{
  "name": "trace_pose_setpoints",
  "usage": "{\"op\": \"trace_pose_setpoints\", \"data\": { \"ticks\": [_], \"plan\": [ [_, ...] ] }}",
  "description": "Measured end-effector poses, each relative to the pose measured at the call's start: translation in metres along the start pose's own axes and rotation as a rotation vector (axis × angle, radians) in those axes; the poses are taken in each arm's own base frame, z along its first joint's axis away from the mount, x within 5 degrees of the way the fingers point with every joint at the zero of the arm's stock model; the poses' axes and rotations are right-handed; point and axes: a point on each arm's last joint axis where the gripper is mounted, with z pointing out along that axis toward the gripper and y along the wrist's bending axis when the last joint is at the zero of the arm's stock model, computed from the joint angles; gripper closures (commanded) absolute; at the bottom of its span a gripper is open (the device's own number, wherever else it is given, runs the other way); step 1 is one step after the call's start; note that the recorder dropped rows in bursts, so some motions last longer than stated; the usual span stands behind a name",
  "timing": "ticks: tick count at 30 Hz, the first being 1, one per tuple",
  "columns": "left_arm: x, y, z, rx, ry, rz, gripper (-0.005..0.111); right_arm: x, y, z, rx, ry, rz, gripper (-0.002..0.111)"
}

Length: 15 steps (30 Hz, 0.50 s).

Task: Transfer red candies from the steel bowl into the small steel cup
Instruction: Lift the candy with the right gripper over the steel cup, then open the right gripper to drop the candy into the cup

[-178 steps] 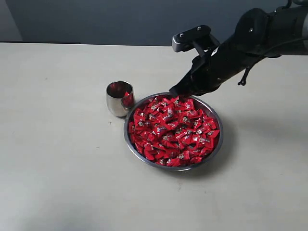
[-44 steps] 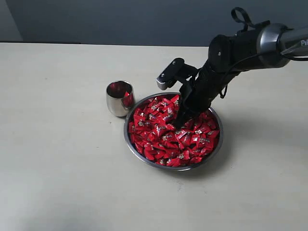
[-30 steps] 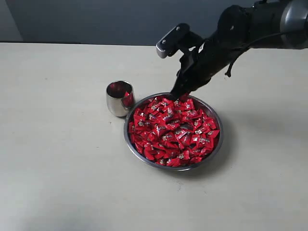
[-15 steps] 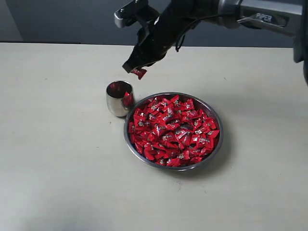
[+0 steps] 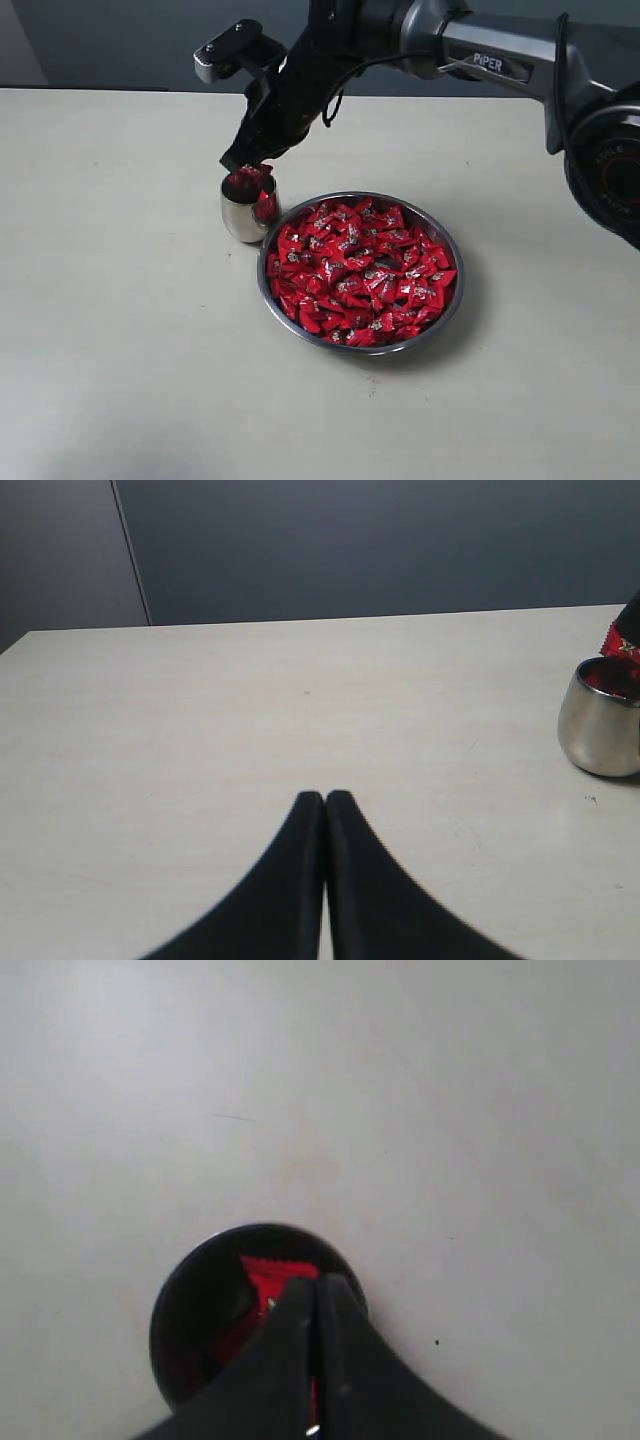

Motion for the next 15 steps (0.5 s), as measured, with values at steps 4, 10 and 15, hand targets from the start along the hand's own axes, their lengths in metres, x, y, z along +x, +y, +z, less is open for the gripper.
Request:
{"op": "trace_pose_setpoints", "data": {
  "ticks": [4, 10, 15],
  "plan": [
    [0.0, 0.0, 0.0, 0.0, 0.0, 0.0, 0.106, 0.0005, 0.0004, 0.0, -0.004, 0.006, 0.0, 0.109],
    [0.0, 0.0, 0.0, 0.0, 0.0, 0.0, 0.106, 0.0014, 0.0026, 0.0002, -0.018, 0.02, 0.0, 0.109],
    [0.0, 0.0, 0.0, 0.0, 0.0, 0.0, 0.106, 0.0007, 0.0046, 0.0008, -0.021, 0.02, -0.004, 0.109]
  ]
}}
